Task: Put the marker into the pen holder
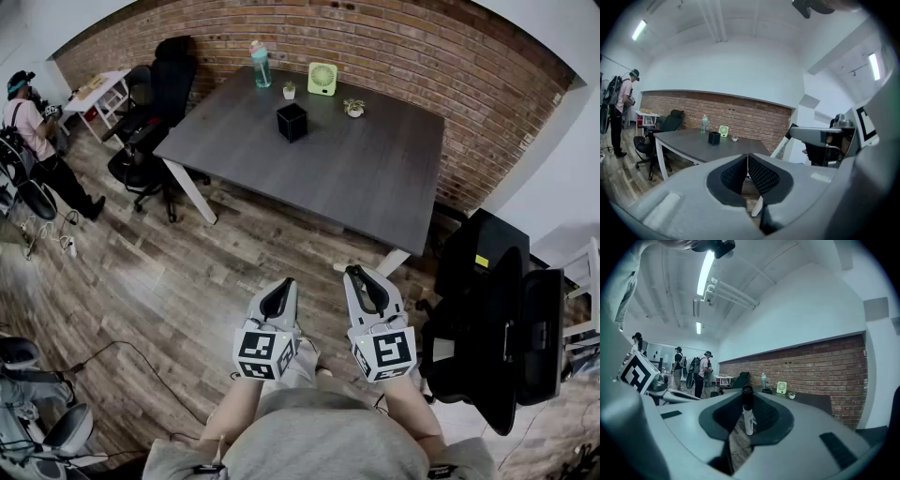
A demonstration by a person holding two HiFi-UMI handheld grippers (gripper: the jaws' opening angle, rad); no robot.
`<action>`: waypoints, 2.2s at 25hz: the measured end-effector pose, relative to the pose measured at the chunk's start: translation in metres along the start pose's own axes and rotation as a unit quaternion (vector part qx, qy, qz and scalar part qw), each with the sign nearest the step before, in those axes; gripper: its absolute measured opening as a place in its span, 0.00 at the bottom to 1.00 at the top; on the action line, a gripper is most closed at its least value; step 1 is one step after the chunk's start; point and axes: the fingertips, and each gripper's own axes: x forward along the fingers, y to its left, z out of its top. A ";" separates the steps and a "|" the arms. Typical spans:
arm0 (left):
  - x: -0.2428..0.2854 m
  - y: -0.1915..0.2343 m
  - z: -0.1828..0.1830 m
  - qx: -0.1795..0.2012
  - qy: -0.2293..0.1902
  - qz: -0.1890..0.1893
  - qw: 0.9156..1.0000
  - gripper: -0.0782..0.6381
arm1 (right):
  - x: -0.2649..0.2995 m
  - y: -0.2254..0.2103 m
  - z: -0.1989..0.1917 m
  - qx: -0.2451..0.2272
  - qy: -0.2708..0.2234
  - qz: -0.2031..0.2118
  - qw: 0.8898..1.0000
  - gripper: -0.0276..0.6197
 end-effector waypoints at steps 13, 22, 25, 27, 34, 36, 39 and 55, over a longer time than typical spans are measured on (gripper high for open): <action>-0.095 -0.020 0.003 0.009 -0.021 0.011 1.000 0.14 | -0.071 0.054 0.007 0.001 0.002 0.012 1.000 0.14; -0.097 -0.021 0.005 0.007 -0.030 0.019 0.999 0.14 | -0.072 0.055 0.012 -0.009 -0.003 0.022 1.000 0.14; -0.092 -0.024 0.005 0.007 -0.031 0.022 0.999 0.14 | -0.071 0.048 0.012 -0.009 -0.008 0.023 1.000 0.14; -0.089 -0.025 0.003 0.006 -0.030 0.024 0.999 0.14 | -0.070 0.045 0.011 -0.009 -0.010 0.025 1.000 0.14; -0.081 -0.035 -0.002 -0.002 -0.029 0.031 0.999 0.14 | -0.070 0.034 0.005 -0.010 -0.009 0.040 0.999 0.14; -0.079 -0.038 -0.002 -0.001 -0.028 0.032 0.999 0.14 | -0.070 0.030 0.005 -0.009 -0.009 0.042 0.999 0.14; -0.077 -0.039 -0.002 -0.001 -0.027 0.034 0.999 0.14 | -0.070 0.026 0.003 -0.008 -0.008 0.043 0.999 0.14; -0.040 -0.019 0.000 -0.007 -0.023 0.036 0.999 0.14 | -0.030 0.006 0.005 0.000 -0.017 0.043 0.999 0.14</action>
